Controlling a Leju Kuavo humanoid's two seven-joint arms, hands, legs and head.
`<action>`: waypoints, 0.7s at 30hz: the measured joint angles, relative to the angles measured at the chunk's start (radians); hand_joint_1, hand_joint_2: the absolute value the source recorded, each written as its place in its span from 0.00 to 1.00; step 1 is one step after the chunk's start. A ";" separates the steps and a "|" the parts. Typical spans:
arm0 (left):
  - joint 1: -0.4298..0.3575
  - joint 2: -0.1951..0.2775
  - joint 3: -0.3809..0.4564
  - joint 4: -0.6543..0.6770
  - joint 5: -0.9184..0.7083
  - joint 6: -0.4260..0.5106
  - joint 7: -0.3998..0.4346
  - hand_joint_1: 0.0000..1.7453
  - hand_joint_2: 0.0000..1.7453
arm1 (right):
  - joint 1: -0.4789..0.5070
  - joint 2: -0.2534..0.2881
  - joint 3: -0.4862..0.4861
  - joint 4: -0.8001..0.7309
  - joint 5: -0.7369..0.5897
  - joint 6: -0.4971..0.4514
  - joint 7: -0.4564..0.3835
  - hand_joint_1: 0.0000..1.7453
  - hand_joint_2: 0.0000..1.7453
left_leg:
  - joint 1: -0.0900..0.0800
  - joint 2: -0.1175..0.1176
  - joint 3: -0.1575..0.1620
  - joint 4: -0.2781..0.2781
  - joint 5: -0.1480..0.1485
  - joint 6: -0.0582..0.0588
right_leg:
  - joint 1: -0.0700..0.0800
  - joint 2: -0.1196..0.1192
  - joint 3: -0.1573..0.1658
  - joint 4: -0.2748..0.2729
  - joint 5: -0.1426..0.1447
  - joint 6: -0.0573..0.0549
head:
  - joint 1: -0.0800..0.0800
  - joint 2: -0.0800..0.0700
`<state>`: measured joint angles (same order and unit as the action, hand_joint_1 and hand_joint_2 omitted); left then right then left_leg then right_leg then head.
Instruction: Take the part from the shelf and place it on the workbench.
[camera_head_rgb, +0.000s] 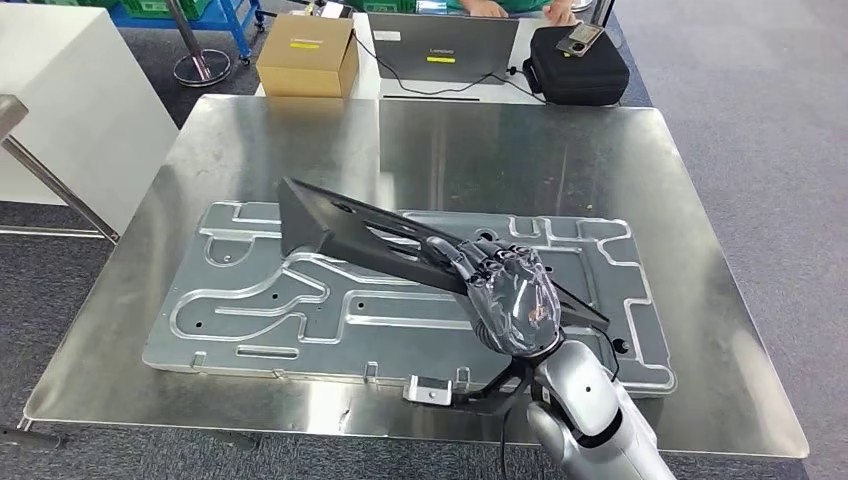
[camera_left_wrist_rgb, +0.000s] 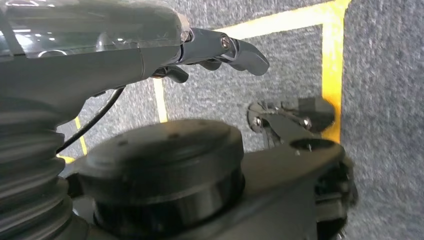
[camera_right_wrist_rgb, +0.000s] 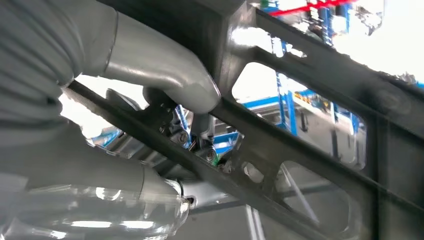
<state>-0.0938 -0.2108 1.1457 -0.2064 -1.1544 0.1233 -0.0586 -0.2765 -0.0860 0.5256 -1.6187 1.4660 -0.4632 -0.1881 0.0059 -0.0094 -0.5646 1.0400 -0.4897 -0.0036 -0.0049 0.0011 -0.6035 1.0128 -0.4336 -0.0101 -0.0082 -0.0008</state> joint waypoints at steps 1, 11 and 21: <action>0.000 0.000 0.000 0.000 0.000 -0.002 0.001 0.00 1.00 | -0.011 -0.013 0.002 0.023 0.021 0.009 0.013 1.00 1.00 | 0.000 0.001 -0.015 0.036 -0.020 -0.003 | -0.004 -0.002 0.006 -0.006 0.000 -0.003 | -0.002 0.000; 0.006 -0.006 0.008 0.001 0.003 -0.008 0.005 0.00 1.00 | -0.136 -0.144 0.013 0.302 0.020 0.061 0.015 1.00 1.00 | 0.009 0.002 -0.036 0.011 0.038 -0.007 | -0.004 -0.005 0.011 0.018 -0.022 0.017 | -0.003 0.000; 0.006 -0.011 0.017 0.002 0.006 -0.014 -0.006 0.00 1.00 | -0.365 -0.185 0.070 0.662 -0.139 0.139 -0.069 0.00 0.00 | -0.001 0.000 -0.032 -0.005 0.041 0.041 | -0.010 -0.003 -0.144 0.289 -0.112 0.046 | 0.000 0.000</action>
<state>-0.0875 -0.2214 1.1630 -0.2049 -1.1487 0.1089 -0.0650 -0.6419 -0.2710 0.5955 -0.9569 1.3270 -0.3245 -0.2575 0.0050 -0.0098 -0.5965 1.0351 -0.4484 0.0369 -0.0150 -0.0017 -0.7472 1.3017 -0.5458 0.0363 -0.0077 -0.0008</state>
